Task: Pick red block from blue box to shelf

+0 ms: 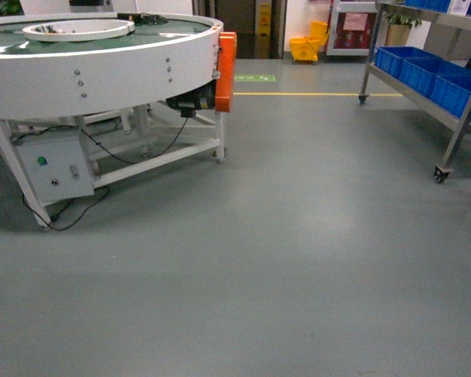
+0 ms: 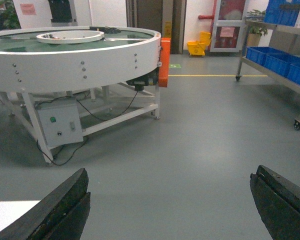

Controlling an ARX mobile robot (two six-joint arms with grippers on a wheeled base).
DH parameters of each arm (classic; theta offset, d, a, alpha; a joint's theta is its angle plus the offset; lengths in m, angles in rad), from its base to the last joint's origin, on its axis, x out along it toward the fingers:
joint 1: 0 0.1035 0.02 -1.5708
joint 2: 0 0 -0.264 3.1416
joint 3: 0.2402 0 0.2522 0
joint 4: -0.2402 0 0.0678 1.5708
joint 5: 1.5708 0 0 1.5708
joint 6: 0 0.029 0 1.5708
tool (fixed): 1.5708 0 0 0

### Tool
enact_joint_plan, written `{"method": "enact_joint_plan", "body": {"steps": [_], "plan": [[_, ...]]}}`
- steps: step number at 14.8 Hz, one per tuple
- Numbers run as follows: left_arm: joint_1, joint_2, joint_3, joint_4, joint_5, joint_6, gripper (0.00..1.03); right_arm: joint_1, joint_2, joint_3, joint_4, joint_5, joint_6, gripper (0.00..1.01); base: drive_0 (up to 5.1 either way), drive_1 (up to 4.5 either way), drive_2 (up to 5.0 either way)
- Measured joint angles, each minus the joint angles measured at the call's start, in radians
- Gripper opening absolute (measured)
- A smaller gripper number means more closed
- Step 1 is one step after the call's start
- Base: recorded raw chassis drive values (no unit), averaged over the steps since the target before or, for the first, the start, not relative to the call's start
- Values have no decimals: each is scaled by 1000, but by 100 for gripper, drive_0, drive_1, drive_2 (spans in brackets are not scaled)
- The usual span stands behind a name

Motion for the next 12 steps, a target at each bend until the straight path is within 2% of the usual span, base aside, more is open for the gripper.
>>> {"method": "enact_joint_plan", "body": {"steps": [6,12], "plan": [[1,0,0,1,0,0,98,0,-1,0,2,0,0,27,-177,225,-578],[0,0,0,2,0,0,98,0,0,0,2,0,0,27,-7,395,-408]]}}
